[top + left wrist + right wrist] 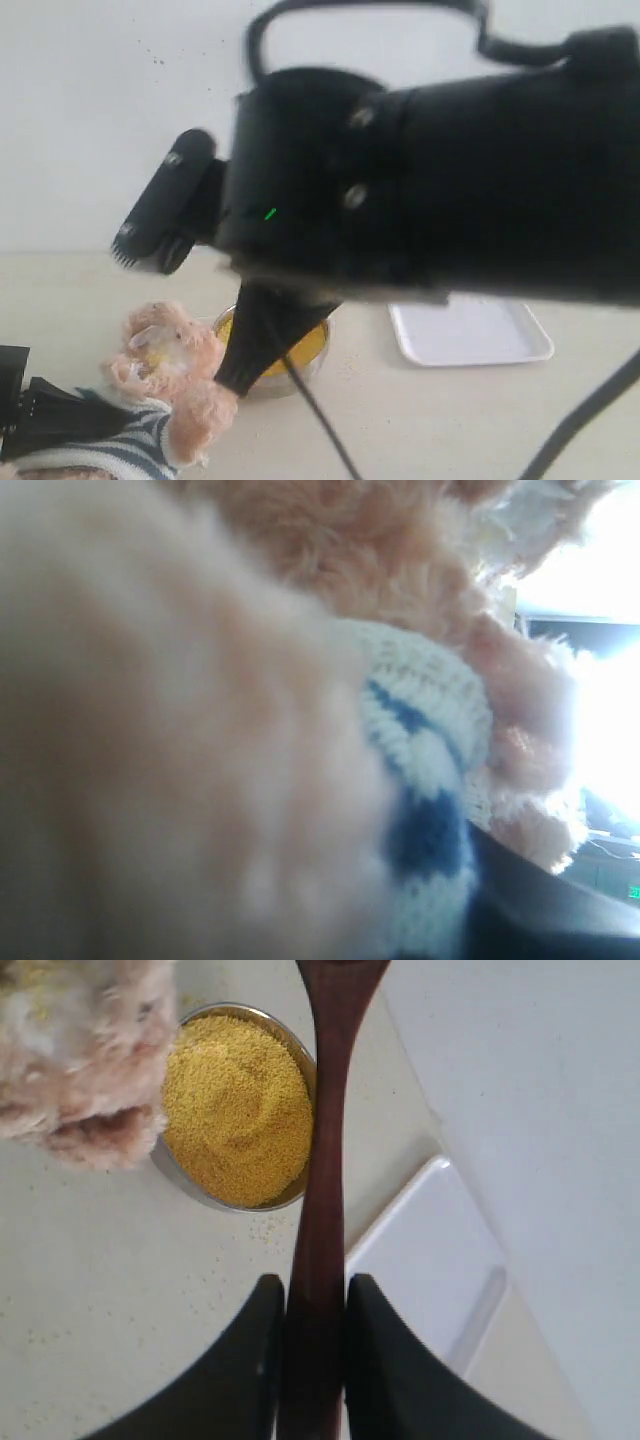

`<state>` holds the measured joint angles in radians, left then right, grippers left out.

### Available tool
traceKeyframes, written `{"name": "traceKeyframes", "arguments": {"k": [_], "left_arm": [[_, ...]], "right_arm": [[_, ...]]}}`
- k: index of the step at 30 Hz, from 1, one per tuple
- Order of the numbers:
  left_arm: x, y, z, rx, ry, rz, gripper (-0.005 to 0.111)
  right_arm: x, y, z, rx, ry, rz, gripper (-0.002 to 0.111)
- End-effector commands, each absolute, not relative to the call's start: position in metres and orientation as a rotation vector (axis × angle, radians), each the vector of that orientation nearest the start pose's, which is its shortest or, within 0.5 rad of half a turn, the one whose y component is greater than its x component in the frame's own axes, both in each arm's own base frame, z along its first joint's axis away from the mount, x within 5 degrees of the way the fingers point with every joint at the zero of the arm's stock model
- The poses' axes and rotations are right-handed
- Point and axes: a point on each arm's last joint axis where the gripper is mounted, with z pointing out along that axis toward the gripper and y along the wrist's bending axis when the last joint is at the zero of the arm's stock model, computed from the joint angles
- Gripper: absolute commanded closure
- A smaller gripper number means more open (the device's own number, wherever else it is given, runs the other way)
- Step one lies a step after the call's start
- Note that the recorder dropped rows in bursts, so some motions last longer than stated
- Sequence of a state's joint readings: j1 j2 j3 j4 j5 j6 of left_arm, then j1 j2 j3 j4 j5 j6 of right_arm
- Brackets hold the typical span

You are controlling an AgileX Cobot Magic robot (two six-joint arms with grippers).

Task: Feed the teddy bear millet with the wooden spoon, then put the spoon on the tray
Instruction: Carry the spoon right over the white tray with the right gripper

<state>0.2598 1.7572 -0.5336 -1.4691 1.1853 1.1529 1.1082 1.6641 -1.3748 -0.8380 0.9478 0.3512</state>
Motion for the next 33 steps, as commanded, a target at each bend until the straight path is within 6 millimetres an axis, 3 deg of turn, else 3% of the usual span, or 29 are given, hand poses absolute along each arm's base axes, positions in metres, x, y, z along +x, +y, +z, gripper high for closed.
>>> {"name": "traceKeyframes", "arguments": {"k": [1, 12, 17, 29, 33], "left_arm": [[0.237, -0.026, 0.145, -0.352, 2.373, -1.652, 0.103], [0.237, -0.026, 0.145, -0.337, 2.370, -1.646, 0.103], [0.237, -0.026, 0.145, -0.333, 2.369, -1.645, 0.103], [0.238, -0.025, 0.145, -0.339, 2.363, -1.645, 0.103], [0.238, -0.025, 0.145, -0.339, 2.363, -1.645, 0.103]], "right_arm": [[0.236, 0.259, 0.327, -0.970, 2.155, -0.137, 0.109], [0.279, 0.184, 0.334, -0.677, 2.413, 0.003, 0.109], [0.287, 0.166, 0.332, -0.704, 2.434, -0.064, 0.109], [0.308, 0.095, 0.328, -0.510, 2.600, -0.224, 0.109], [0.312, 0.081, 0.327, -0.523, 2.614, -0.256, 0.109]]}}
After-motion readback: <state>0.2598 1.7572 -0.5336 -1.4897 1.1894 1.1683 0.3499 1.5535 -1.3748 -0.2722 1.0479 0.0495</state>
